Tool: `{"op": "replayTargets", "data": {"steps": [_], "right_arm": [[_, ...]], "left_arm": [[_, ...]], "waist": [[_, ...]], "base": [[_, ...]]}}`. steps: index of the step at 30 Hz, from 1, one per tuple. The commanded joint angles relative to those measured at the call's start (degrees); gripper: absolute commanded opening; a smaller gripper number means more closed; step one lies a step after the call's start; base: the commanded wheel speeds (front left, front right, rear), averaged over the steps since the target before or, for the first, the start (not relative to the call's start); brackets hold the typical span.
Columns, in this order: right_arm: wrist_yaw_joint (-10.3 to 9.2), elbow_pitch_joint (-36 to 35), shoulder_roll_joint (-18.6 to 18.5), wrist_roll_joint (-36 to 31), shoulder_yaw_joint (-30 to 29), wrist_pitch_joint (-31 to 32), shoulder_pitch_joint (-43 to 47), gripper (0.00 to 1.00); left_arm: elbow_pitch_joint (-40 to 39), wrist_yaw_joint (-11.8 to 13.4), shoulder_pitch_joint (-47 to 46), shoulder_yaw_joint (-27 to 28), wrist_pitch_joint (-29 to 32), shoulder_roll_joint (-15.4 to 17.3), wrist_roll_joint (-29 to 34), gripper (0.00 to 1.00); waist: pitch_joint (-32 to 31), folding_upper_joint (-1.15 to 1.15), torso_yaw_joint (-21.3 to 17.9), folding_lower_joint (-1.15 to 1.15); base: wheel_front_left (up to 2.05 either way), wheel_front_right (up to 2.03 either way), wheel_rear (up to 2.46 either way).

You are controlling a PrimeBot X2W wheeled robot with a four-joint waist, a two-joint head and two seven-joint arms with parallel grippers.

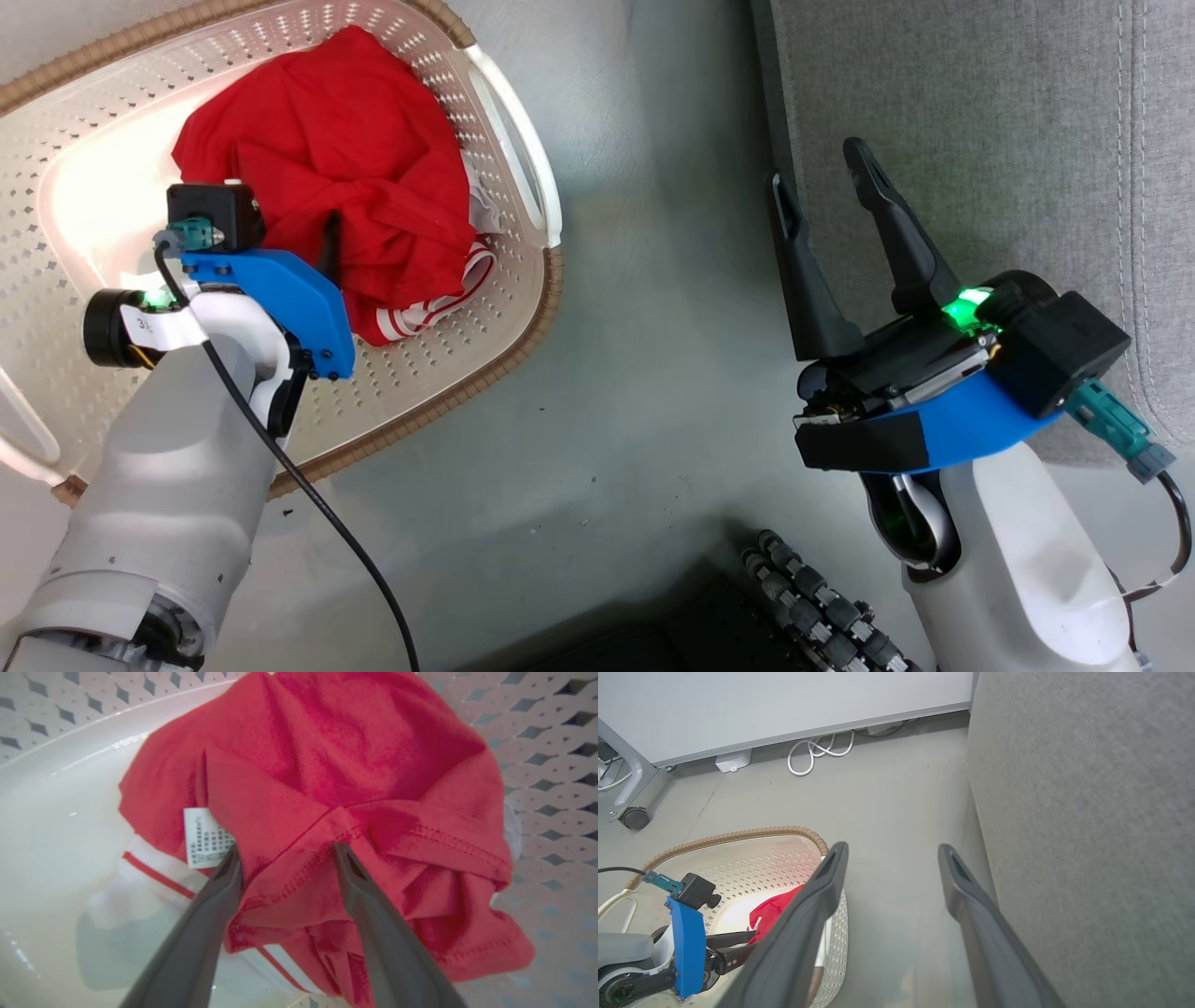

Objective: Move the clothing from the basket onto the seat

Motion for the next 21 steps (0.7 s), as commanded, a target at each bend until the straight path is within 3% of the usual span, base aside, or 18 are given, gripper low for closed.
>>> {"op": "replayTargets", "data": {"steps": [1, 2, 4, 21], "right_arm": [[0.01, -0.37, 0.12, -0.04, -0.26, -0.2, 0.6, 1.0], [0.01, -0.41, 0.12, -0.1, -0.31, -0.2, 0.56, 1.0], [0.01, -0.48, 0.12, -0.14, -0.4, -0.2, 0.41, 1.0], [0.01, 0.39, 0.11, 0.58, 0.83, -0.2, -2.02, 1.0]], "left_arm": [[0.13, -0.39, -0.95, -0.31, 0.28, 0.13, -0.11, 0.93], [0.14, -0.4, -1.02, -0.53, 0.34, 0.19, -0.13, 0.45], [-0.04, -0.44, -1.06, -1.09, 0.38, 0.22, -0.22, 0.0], [-2.93, -0.36, -0.23, -4.69, -0.28, 2.3, -3.79, 0.0]], "waist": [[-0.02, 0.0, -0.01, 0.0], [-0.02, 0.0, -0.02, 0.0], [-0.04, 0.0, -0.04, 0.0], [-1.92, 0.0, -0.94, 0.0]], "base": [[0.0, 0.0, 0.0], [0.0, 0.0, 0.0], [0.0, 0.0, 0.0], [0.0, 0.0, 0.0]]}}
